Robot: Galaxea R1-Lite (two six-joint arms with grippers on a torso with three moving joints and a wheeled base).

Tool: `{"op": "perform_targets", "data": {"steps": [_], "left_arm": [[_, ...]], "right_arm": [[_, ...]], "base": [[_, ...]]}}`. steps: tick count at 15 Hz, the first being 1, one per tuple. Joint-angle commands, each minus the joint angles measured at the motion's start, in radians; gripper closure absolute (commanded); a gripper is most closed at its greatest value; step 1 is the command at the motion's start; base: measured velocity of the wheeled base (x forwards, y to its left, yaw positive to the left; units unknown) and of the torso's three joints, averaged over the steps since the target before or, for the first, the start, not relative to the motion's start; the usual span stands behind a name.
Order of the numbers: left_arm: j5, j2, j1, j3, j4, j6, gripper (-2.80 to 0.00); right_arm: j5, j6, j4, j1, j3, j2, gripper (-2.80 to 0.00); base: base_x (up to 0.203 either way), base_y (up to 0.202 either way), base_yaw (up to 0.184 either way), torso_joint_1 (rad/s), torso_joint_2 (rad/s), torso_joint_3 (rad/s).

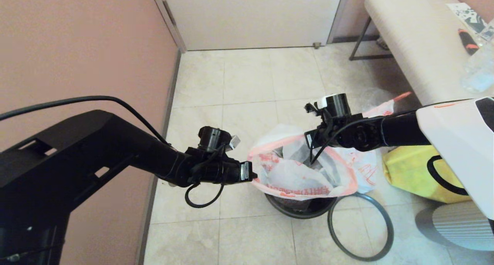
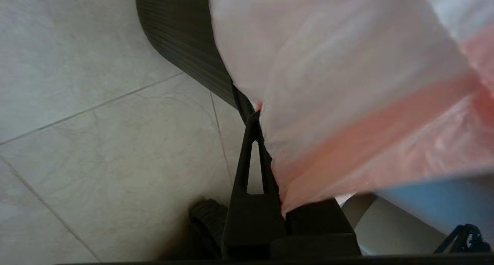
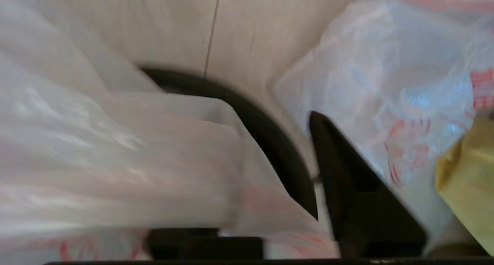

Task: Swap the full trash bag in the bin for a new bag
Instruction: Put the new garbage bag on the trash can

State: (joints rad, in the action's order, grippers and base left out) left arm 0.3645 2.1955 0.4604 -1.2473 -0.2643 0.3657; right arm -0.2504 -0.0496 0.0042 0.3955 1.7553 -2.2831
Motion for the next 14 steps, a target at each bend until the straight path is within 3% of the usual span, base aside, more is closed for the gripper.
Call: {"op": "perform_targets", "data": {"steps": [1,4,5,6,9,14], "left_arm": [[0.004,0.011,0.008,-0.012,0.001,0.011,0.0],[0.004,0.013,0.024,-0.043,0.048,0.03,0.0],[0.004,0.013,0.024,-0.044,0.051,0.035,0.0],[0.004,0.017,0.024,-0.047,0.051,0.035,0.0],[0.004,0.029,0.024,-0.057,0.054,0.036,0.0],[0.004,0.063,0.024,-0.084,0.074,0.038,0.0]], "right_arm": [[-0.001,0.013,0.123,0.006,-0.005,0.059,-2.8],[0.023,0.033,0.477,0.001,0.042,0.138,-2.8],[0.052,0.033,0.564,-0.005,0.08,0.152,-2.8],[0.131,0.035,0.63,-0.024,0.13,0.164,-2.8],[0.355,0.053,0.709,-0.103,0.195,0.198,-2.8],[0.594,0.08,0.715,-0.229,0.211,0.206,-2.8]], "base": [[0.0,0.0,0.0,0.0,0.0,0.0],[0.0,0.0,0.0,0.0,0.0,0.0],[0.0,0.0,0.0,0.0,0.0,0.0],[0.0,0.0,0.0,0.0,0.0,0.0],[0.0,0.0,0.0,0.0,0.0,0.0],[0.0,0.0,0.0,0.0,0.0,0.0]]}}
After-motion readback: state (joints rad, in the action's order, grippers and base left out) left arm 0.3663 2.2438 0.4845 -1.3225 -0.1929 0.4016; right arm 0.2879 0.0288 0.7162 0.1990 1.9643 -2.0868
